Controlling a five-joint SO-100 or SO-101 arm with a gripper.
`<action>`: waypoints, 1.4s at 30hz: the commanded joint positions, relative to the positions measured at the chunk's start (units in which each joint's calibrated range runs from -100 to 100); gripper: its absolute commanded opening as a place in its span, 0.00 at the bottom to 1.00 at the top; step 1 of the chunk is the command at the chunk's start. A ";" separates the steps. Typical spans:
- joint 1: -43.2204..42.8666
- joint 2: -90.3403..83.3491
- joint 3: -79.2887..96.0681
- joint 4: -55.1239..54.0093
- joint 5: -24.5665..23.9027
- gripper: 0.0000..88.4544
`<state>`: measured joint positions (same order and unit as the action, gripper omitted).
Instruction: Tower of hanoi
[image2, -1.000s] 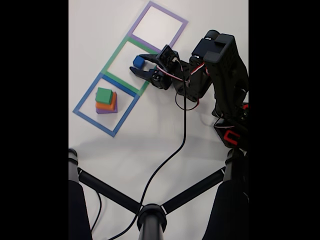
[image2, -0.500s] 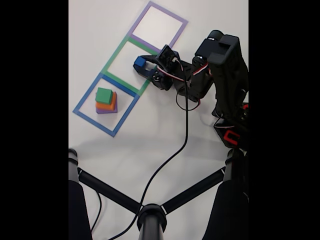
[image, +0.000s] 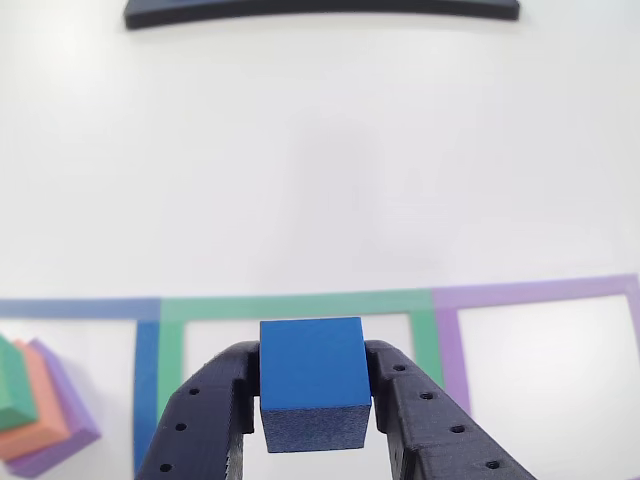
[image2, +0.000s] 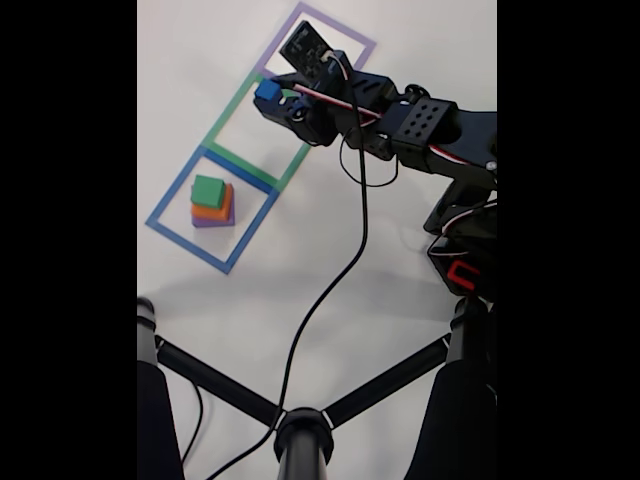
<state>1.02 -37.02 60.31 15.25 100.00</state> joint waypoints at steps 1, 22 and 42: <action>-2.66 -10.50 -18.47 33.68 0.00 0.04; -21.95 -12.50 -69.81 82.32 -19.85 0.03; -18.22 -14.02 -7.47 16.28 0.00 0.03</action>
<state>-17.97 -51.54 41.17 52.97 99.80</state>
